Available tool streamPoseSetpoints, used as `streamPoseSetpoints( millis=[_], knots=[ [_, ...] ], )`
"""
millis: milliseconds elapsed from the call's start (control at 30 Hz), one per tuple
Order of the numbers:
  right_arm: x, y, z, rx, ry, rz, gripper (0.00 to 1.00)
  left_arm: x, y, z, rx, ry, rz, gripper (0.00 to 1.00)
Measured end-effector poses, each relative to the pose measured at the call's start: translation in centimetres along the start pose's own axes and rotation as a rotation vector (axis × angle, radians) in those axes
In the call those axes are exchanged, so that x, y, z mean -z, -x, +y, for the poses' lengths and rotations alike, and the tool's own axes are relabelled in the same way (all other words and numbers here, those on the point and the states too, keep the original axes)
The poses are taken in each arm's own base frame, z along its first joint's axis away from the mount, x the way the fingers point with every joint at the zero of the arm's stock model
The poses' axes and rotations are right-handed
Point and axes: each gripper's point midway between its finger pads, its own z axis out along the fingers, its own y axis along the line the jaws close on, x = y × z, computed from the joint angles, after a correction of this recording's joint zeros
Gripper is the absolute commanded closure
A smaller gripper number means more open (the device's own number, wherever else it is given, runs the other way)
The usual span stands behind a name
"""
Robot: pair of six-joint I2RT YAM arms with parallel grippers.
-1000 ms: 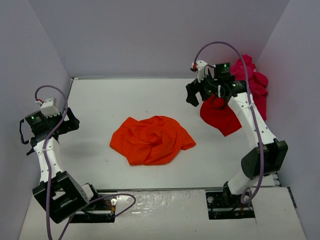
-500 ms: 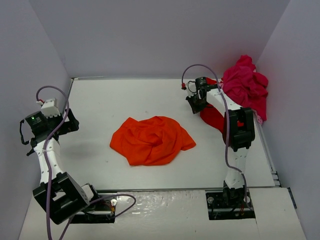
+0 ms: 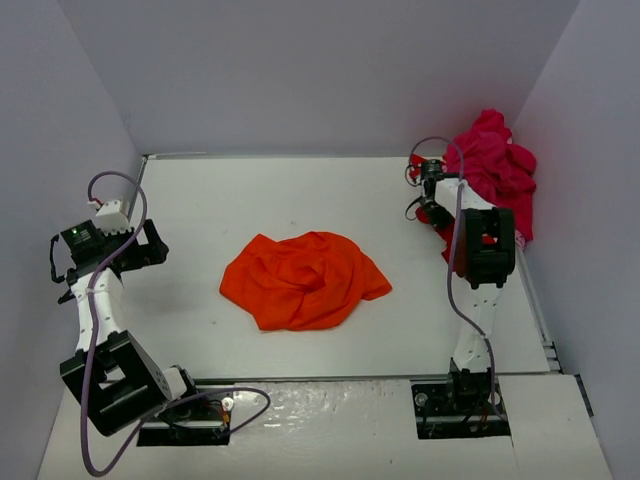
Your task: Fold and stack the t-shirts
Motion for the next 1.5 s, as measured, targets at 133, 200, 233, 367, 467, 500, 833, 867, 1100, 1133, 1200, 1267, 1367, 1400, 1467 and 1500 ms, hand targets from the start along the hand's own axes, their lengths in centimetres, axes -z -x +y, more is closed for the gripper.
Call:
streamPoseSetpoints(
  millis=[133, 200, 233, 367, 467, 500, 833, 867, 1100, 1133, 1200, 1267, 1367, 1400, 1467, 1500],
  knots=[
    [-2.9, -3.3, -8.0, -0.131, -0.131, 0.090, 1.00, -0.5, -0.5, 0.2, 0.001, -0.003, 0.021, 0.03],
    [-4.0, -5.3, -11.7, -0.186, -0.189, 0.134, 1.00, -0.6, -0.6, 0.3, -0.001, -0.004, 0.025, 0.03],
    [-4.2, -6.1, -13.0, -0.205, -0.207, 0.146, 1.00, -0.6, -0.7, 0.3, -0.002, -0.004, 0.027, 0.03],
    [-4.4, -8.2, -16.4, -0.254, -0.239, 0.171, 0.47, -0.8, -0.8, 0.4, -0.005, -0.006, 0.031, 0.03],
    [-3.3, -8.0, -16.2, -0.244, -0.201, 0.139, 0.23, -0.9, -0.8, 0.3, -0.008, -0.012, 0.030, 0.03],
    [-2.6, -7.6, -15.8, -0.237, -0.184, 0.120, 0.23, -0.9, -0.8, 0.2, -0.009, -0.017, 0.030, 0.03],
    [18.3, 4.5, -3.2, 0.033, 0.069, -0.449, 0.25, -0.7, 2.5, -3.9, -0.127, -0.122, -0.010, 0.03],
    [20.0, 5.0, -1.9, 0.056, 0.107, -0.500, 0.27, -0.6, 3.0, -4.5, -0.145, -0.133, -0.018, 0.03],
    [16.3, 3.2, 8.0, 0.211, 0.347, -0.369, 0.34, -0.7, 3.4, -8.5, -0.234, -0.195, -0.006, 0.03],
    [14.1, 2.2, 9.6, 0.230, 0.377, -0.302, 0.34, -0.7, 3.3, -8.9, -0.243, -0.202, -0.001, 0.03],
    [10.6, -0.3, 11.9, 0.262, 0.426, -0.173, 0.32, -0.5, 3.1, -9.5, -0.259, -0.208, 0.004, 0.03],
    [8.7, -2.9, 13.9, 0.299, 0.467, -0.068, 0.30, -0.3, 3.0, -9.8, -0.274, -0.207, 0.007, 0.03],
    [9.3, -4.3, 15.5, 0.351, 0.498, -0.025, 0.29, -0.2, 2.8, -10.2, -0.294, -0.208, 0.014, 0.03],
    [10.0, -4.1, 16.2, 0.376, 0.503, -0.040, 0.29, -0.2, 2.6, -10.4, -0.301, -0.212, 0.022, 0.03],
    [11.6, -3.5, 17.8, 0.433, 0.511, -0.076, 0.29, -0.2, 2.1, -11.2, -0.323, -0.232, 0.045, 0.03],
    [12.4, -3.3, 18.7, 0.460, 0.516, -0.096, 0.29, -0.2, 1.9, -11.7, -0.344, -0.250, 0.059, 0.03]
  ],
)
